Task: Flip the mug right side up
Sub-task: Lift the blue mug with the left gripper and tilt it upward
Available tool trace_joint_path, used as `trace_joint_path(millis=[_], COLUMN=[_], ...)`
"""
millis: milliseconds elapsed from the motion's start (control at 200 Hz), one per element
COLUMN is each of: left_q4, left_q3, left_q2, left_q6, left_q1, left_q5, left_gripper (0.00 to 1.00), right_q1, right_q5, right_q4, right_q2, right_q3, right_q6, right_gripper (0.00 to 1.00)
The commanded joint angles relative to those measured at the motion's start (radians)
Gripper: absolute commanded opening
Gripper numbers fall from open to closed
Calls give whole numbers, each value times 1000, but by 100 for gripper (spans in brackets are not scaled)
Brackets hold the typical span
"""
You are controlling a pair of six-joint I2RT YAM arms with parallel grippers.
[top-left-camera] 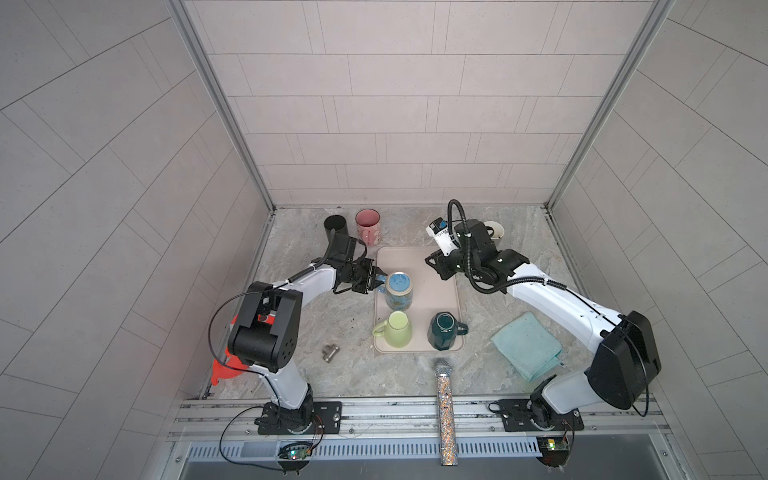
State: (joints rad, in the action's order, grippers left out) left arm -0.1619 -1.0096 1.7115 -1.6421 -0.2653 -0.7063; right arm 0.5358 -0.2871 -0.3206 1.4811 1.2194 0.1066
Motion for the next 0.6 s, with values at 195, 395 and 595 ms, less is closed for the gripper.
trace_joint_path(millis=[195, 395, 595], left_q4=[109, 136, 135], left_q3=[11, -1, -47], left_q2=[2, -32, -61], left_q6=[-36, 3, 97], left_q1=[-8, -9, -14], left_q5=[25, 37, 38], left_gripper=[0, 0, 0], right_q1=[-5, -7, -9], right_q5=[9, 13, 30], right_q4=[-14, -23, -29], right_q2=[10, 5, -16], right_q3=[29, 28, 22], right_q6=[10, 6, 8], right_gripper=[25, 25, 25])
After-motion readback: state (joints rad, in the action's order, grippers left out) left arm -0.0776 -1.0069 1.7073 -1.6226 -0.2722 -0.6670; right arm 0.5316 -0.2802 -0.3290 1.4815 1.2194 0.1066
